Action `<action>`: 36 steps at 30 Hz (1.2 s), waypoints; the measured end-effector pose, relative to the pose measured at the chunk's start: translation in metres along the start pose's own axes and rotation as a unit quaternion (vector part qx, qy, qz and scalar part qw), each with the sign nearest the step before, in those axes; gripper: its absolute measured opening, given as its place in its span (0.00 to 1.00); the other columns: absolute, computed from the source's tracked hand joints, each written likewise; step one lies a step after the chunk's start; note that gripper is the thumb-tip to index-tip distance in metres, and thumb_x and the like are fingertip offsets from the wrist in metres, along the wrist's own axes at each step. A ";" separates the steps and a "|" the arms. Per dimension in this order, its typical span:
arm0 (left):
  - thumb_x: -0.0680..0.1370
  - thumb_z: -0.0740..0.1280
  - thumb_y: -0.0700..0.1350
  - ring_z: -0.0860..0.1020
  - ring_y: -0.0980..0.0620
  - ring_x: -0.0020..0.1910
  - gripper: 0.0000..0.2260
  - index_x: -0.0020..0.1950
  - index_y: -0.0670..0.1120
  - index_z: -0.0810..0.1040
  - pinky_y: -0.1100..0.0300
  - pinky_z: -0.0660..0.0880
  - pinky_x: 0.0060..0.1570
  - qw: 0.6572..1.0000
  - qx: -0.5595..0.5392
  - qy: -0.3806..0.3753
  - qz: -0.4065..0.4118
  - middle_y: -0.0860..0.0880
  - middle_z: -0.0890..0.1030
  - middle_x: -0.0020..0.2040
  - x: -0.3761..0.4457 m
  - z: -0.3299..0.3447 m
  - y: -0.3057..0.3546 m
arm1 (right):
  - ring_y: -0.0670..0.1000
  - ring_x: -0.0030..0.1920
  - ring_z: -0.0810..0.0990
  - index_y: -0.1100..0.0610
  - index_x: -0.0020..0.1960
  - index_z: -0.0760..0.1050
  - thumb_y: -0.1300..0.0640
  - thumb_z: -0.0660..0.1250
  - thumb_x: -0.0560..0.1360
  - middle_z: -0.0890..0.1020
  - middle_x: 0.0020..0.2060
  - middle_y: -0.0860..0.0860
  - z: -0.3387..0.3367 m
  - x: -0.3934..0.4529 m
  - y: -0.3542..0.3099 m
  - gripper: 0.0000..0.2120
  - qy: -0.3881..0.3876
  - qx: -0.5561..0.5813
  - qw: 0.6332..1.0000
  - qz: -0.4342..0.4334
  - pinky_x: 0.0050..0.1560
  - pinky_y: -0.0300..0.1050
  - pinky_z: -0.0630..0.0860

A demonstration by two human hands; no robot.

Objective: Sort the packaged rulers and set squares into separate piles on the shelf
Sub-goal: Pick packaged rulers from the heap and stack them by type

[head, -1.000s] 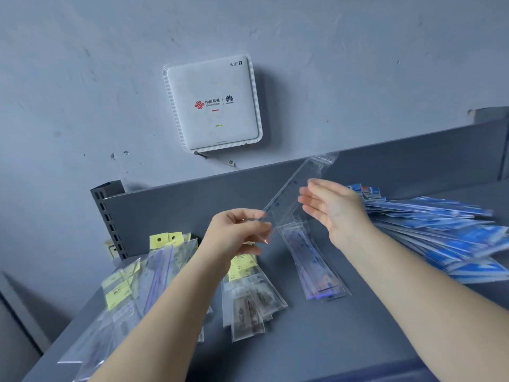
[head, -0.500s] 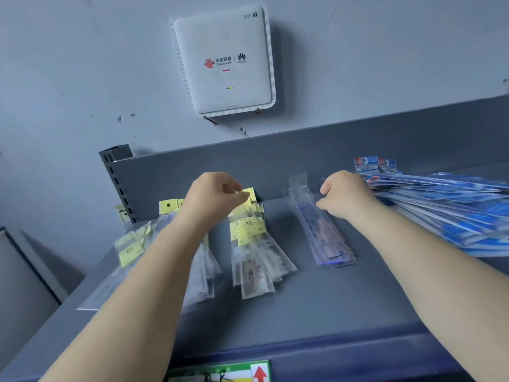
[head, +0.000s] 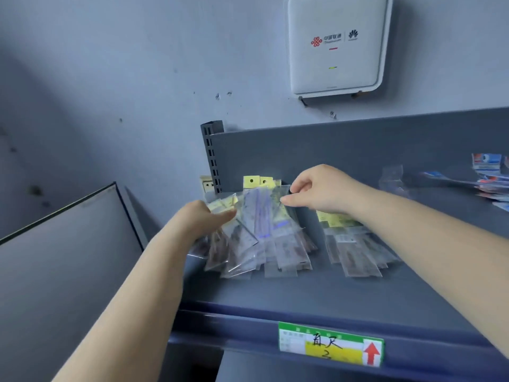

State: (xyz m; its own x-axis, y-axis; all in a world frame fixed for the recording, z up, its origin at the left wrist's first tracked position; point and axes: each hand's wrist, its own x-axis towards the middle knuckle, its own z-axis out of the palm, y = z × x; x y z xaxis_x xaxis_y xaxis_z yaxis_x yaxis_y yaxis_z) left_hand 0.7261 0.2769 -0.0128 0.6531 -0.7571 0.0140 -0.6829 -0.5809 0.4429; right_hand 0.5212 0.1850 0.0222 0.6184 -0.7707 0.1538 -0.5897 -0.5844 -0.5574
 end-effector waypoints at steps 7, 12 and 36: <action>0.69 0.68 0.65 0.70 0.49 0.29 0.25 0.31 0.44 0.68 0.59 0.62 0.29 0.999 -0.048 -0.013 -0.012 0.47 0.70 0.27 0.008 0.012 -0.007 | 0.51 0.45 0.68 0.61 0.53 0.72 0.33 0.65 0.69 0.73 0.49 0.54 0.044 0.012 -0.032 0.30 -0.054 -0.116 0.991 0.044 0.31 0.41 0.62; 0.66 0.73 0.63 0.67 0.51 0.30 0.23 0.32 0.45 0.69 0.60 0.61 0.33 0.991 -0.128 -0.025 -0.011 0.51 0.69 0.28 0.014 0.014 -0.011 | 0.52 0.39 0.72 0.61 0.46 0.72 0.38 0.70 0.67 0.73 0.39 0.54 0.042 0.019 -0.020 0.26 -0.046 -0.069 0.994 0.077 0.31 0.40 0.64; 0.71 0.73 0.41 0.74 0.57 0.30 0.07 0.46 0.39 0.80 0.71 0.67 0.25 0.919 -0.393 0.021 0.002 0.49 0.79 0.37 0.014 0.005 -0.012 | 0.53 0.27 0.61 0.58 0.24 0.64 0.55 0.68 0.73 0.63 0.24 0.53 0.032 0.026 0.005 0.22 0.007 0.126 0.984 0.125 0.30 0.41 0.58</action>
State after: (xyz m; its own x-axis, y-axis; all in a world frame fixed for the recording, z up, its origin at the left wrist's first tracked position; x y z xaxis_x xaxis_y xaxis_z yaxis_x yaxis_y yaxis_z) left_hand 0.7421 0.2719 -0.0227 0.6744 -0.7370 0.0447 -0.2488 -0.1698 0.9535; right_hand 0.5511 0.1700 -0.0025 0.4624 -0.8866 -0.0033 -0.5741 -0.2966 -0.7632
